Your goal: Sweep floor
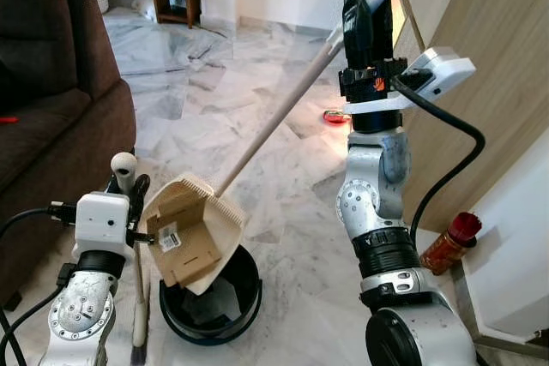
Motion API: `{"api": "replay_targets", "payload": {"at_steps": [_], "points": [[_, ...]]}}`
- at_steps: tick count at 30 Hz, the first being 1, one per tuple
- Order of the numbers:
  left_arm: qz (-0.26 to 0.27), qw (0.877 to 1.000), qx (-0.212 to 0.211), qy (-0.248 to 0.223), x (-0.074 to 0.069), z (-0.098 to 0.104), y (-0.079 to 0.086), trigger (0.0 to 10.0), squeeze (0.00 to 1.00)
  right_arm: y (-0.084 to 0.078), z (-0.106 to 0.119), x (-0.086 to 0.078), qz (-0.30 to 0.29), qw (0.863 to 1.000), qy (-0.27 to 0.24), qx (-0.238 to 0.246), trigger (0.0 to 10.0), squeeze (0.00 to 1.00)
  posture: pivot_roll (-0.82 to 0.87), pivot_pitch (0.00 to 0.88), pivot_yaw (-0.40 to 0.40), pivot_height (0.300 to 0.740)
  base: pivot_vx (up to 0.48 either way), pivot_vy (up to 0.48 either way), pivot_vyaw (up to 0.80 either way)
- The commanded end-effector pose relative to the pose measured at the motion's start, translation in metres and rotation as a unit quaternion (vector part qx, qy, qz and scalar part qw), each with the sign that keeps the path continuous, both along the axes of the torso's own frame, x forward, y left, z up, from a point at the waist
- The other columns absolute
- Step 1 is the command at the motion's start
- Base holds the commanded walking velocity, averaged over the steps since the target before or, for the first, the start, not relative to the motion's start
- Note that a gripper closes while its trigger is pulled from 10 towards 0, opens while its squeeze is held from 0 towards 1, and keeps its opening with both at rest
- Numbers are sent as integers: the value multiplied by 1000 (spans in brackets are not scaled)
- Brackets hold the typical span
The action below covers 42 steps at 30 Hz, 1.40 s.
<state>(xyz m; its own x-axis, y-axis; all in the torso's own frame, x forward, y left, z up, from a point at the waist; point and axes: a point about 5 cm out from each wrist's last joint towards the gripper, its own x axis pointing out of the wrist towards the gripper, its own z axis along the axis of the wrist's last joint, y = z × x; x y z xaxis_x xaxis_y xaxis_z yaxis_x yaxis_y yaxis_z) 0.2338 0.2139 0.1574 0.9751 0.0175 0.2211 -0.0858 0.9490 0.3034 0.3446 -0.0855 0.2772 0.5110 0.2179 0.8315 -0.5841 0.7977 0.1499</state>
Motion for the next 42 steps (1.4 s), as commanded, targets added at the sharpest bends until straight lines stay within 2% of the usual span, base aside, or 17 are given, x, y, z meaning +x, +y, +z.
{"api": "replay_targets", "payload": {"at_steps": [1, 7, 15, 21, 23, 25, 29, 38, 42], "points": [[-13, 1000, 13, -17, 2, 7, -4, 10000, 0, 7, 12, -8, 7, 999, -37, 11, 10000, 0, 139, 0, -81, 740, 0, 0, 0], [-13, 1000, 13, -16, 2, 6, -3, 10000, 0, 12, 12, -10, -16, 997, -59, -44, 10000, 0, 139, 0, -82, 740, 0, 0, 0], [-12, 1000, 13, -15, 1, 6, -4, 10000, 0, 18, 18, -12, -28, 997, -66, -40, 10000, 0, 139, 0, -83, 740, 0, 0, 0], [-14, 1000, 15, -16, 1, 6, -4, 10000, 0, 31, 20, -19, 1, 997, -71, -22, 10000, 0, 139, 0, -85, 740, 0, 0, 0], [-14, 1000, 15, -15, 1, 6, -4, 10000, 0, 36, 21, -21, 4, 997, -76, -30, 10000, 0, 140, 0, -83, 740, 0, 0, 0], [-14, 1000, 16, -14, 0, 5, -3, 10000, 0, 45, 21, -26, 4, 994, -96, -60, 10000, 0, 136, 0, -81, 740, 0, 0, 0], [-14, 1000, 16, -15, 1, 6, -4, 10000, 0, 59, 22, -35, 33, 993, -98, -47, 10000, 0, 141, 0, -83, 740, 0, 0, 0], [-18, 1000, 16, -16, 1, 6, -5, 10000, 0, 59, 26, -37, 31, 994, -103, -34, 10000, 0, 141, 0, -82, 740, 0, 0, 0], [-18, 1000, 17, -17, 1, 6, -5, 10000, 0, 58, 30, -39, 29, 994, -100, -15, 10000, 0, 138, 0, -82, 740, 0, 0, 0]]}}
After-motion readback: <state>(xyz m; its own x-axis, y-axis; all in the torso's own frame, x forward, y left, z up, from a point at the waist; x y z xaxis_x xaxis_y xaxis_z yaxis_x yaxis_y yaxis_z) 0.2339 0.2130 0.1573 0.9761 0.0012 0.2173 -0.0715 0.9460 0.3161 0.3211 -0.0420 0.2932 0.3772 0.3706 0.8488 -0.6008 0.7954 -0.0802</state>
